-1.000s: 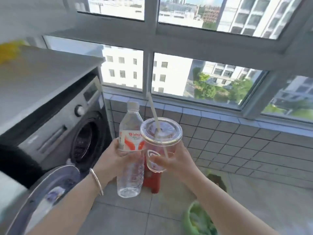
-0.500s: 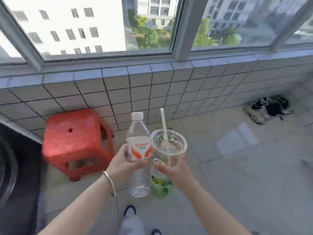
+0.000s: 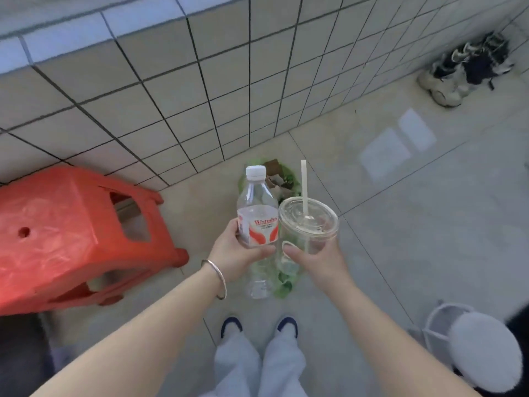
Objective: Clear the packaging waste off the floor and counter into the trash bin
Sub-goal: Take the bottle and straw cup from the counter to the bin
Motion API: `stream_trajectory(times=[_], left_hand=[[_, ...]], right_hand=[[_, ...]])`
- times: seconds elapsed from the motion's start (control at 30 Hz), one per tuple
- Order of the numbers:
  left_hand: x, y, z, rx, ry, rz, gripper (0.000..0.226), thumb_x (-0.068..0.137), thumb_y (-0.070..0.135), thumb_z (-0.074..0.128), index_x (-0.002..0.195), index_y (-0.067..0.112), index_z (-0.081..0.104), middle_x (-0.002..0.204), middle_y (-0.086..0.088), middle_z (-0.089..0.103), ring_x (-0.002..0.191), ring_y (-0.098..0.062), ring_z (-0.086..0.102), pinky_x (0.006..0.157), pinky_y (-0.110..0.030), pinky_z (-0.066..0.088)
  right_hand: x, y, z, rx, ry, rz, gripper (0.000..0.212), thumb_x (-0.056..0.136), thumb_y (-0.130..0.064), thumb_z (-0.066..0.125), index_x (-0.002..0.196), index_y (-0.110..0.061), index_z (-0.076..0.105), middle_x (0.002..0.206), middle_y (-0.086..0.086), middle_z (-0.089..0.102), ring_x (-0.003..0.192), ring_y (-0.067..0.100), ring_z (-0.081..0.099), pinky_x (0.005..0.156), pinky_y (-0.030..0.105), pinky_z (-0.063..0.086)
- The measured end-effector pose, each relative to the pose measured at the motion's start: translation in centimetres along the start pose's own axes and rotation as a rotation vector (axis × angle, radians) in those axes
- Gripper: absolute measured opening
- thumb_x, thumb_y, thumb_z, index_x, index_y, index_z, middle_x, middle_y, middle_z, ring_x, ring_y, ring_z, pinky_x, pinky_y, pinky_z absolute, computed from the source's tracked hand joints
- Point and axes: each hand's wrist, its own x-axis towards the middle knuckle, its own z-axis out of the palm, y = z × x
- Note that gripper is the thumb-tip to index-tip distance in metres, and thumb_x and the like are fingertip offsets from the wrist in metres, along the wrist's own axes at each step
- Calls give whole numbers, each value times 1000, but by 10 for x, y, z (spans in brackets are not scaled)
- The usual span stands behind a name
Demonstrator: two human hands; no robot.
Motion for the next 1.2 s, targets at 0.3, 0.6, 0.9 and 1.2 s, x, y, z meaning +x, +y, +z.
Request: stream_trajectory(times=[0.3, 0.6, 0.9, 1.2], left_hand=[[137, -109, 50, 56, -8, -57, 64, 64, 23, 84, 110, 36, 41, 95, 22, 57, 98, -5, 57, 77, -10, 43], [220, -225, 95, 25, 189, -85, 62, 44, 28, 82, 92, 45, 46, 110, 6, 60, 102, -11, 60, 86, -19, 51], [266, -287, 136, 123, 211, -199, 64, 60, 13, 83, 115, 24, 53, 108, 8, 66, 101, -13, 62, 82, -21, 47], [284, -320, 150, 184, 51, -401, 53, 73, 21, 75, 121, 20, 53, 116, 1, 66, 110, -20, 62, 89, -23, 44]], right_hand=[[132, 137, 36, -52, 67, 110, 101, 50, -41, 88, 134, -21, 36, 129, -6, 55, 118, 12, 54, 103, 34, 43], [213, 261, 77, 0, 192, 274, 91, 53, -38, 87, 129, -27, 39, 120, -5, 61, 111, 18, 59, 97, 38, 47], [248, 304, 106, -94, 242, 309, 74, 67, -18, 81, 129, -20, 40, 111, -9, 54, 109, 16, 54, 84, 21, 35], [254, 341, 122, -36, 165, 427, 62, 81, -23, 70, 135, -19, 40, 132, -1, 54, 124, 23, 48, 92, 24, 33]])
